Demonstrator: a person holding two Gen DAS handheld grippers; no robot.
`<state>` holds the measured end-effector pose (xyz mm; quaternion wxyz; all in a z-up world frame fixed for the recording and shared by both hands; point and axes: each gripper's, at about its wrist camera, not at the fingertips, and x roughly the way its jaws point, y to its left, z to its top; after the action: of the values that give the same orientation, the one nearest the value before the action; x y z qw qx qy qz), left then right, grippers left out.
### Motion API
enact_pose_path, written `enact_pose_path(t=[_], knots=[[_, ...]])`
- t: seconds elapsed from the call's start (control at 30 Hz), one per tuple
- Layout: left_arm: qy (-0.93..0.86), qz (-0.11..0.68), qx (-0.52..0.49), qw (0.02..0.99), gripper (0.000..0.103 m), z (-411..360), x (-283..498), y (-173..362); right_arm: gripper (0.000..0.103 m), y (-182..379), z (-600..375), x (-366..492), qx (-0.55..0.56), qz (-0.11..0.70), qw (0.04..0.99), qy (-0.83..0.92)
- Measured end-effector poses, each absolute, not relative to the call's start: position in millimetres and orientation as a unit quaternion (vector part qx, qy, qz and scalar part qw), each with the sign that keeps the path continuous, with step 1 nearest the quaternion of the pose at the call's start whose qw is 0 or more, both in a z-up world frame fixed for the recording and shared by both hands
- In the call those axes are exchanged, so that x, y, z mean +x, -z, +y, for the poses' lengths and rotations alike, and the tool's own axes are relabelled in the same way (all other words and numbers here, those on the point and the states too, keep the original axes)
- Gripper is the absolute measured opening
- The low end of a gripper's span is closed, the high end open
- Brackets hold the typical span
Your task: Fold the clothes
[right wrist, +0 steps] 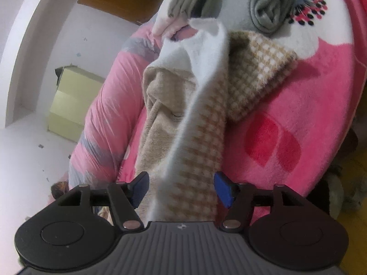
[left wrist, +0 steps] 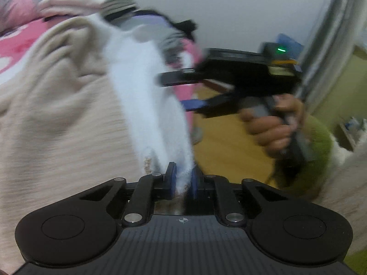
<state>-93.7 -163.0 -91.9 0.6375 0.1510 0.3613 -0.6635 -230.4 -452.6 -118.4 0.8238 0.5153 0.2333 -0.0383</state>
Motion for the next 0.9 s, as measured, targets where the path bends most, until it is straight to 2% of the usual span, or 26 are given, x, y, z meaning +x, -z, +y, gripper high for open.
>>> enact_pose_path(t=[0.17,0.27,0.33,0.37,0.4,0.47,0.57,0.63,0.73,0.8,0.9], knots=[[0.682,0.364,0.120,0.622,0.011,-170,-113,102,0.069,118,-441,-230,0.489,0.270,0.828,0.042],[0.694,0.371,0.097,0.610,0.008,-169,-119,99,0.065,121,-427,-233,0.480,0.285,0.829,0.012],[0.707,0.380,0.086,0.590,0.007,-169,-123,95,0.050,123,-416,-234,0.471,0.296,0.831,-0.008],[0.712,0.380,0.089,0.583,0.007,-169,-126,92,0.026,124,-411,-236,0.461,0.299,0.836,-0.005],[0.714,0.373,0.101,0.584,0.008,-169,-131,89,0.015,126,-409,-237,0.454,0.300,0.839,0.002],[0.713,0.359,0.126,0.588,0.010,-169,-137,84,0.008,130,-410,-238,0.454,0.297,0.840,0.009],[0.705,0.361,0.123,0.598,0.020,-168,-125,73,0.006,132,-413,-242,0.452,0.289,0.844,0.007],[0.683,0.365,0.105,0.624,0.036,-173,-104,63,0.006,126,-408,-243,0.419,0.286,0.862,0.008],[0.633,0.361,0.110,0.676,0.047,-200,-75,49,0.006,117,-394,-243,0.361,0.283,0.889,0.011],[0.607,0.348,0.142,0.700,0.049,-230,-61,42,0.006,111,-383,-241,0.320,0.280,0.905,0.013],[0.592,0.338,0.183,0.708,0.062,-285,-50,41,0.006,106,-377,-243,0.280,0.278,0.919,0.014]])
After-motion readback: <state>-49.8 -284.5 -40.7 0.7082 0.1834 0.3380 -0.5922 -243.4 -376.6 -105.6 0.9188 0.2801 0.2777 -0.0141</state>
